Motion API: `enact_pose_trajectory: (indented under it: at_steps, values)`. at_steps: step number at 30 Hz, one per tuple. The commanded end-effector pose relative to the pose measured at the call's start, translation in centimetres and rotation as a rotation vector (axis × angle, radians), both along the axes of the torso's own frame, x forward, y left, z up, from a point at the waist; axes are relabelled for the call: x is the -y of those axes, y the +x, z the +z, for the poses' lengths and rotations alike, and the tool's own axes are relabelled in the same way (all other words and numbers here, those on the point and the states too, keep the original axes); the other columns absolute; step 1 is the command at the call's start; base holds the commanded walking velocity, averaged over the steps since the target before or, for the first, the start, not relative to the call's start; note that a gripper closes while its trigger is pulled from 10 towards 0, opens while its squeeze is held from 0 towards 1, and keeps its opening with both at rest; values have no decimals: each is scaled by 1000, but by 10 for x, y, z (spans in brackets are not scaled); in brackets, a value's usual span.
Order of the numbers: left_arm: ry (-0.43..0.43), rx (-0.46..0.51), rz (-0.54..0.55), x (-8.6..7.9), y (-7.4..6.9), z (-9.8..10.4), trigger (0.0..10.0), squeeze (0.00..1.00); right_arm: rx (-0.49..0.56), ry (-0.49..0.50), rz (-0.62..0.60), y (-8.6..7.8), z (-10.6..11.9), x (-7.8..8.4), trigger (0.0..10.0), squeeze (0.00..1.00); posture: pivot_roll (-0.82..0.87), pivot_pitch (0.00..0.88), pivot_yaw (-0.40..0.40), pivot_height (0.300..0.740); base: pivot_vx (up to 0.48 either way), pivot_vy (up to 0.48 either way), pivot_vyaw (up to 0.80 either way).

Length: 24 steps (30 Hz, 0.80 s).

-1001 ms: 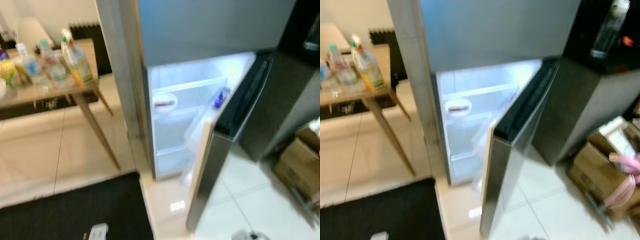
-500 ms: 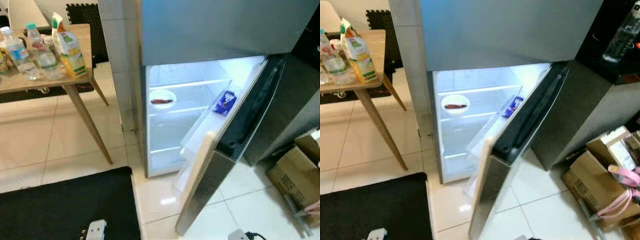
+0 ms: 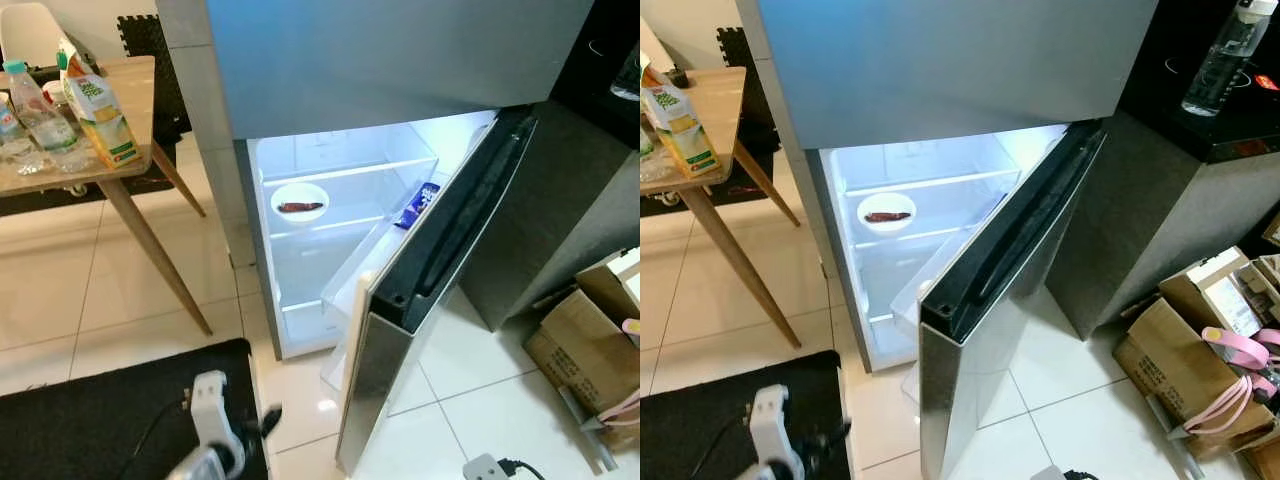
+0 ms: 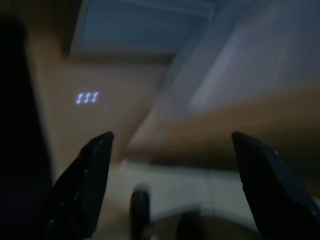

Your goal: Restocking fridge

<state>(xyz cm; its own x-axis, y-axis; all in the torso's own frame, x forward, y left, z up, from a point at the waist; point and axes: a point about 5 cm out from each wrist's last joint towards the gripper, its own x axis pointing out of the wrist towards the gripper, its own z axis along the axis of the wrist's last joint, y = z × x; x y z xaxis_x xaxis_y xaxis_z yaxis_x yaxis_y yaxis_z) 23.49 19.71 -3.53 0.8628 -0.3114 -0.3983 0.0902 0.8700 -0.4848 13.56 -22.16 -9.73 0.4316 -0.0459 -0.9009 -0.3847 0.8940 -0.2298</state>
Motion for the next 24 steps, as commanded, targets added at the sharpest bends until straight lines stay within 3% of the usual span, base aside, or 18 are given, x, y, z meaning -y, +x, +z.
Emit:
enact_pose_trajectory:
  at_steps: [1,6,9,19,20,21,22,23,24]
  values:
    - [-88,101,7,-5,12,14,0,0,-23,-5,10,-5,-2,0,10000,0,-77,44,-31,740,0,0,0]
    - [-193,236,-11,-2,31,35,0,0,-23,-5,10,-6,-2,0,10000,0,-78,45,-30,740,0,0,0]
    - [-306,354,-93,12,47,57,0,0,-25,-2,6,-7,-3,-1,10000,0,-80,57,-26,740,0,0,0]
    - [-420,447,-169,37,64,77,0,0,-33,0,3,-11,-4,-2,10000,0,-85,64,-27,740,0,0,0]
    - [-442,453,-170,43,68,80,824,0,-35,-1,3,-12,-4,-1,10000,0,-86,64,-30,740,0,0,0]
    - [-442,453,-170,43,68,80,824,0,-35,-1,3,-12,-4,-1,10000,0,-86,64,-30,740,0,0,0]
    - [-441,444,-166,49,71,81,2627,0,-35,-2,3,-12,-4,-1,10000,0,-91,65,-27,740,0,0,0]
    - [-441,444,-166,49,71,81,2627,0,-35,-2,3,-12,-4,-1,10000,0,-91,65,-27,740,0,0,0]
    - [-429,426,-145,54,76,82,10000,0,-34,-2,1,-12,-4,-1,10000,0,-91,65,-27,740,0,0,0]
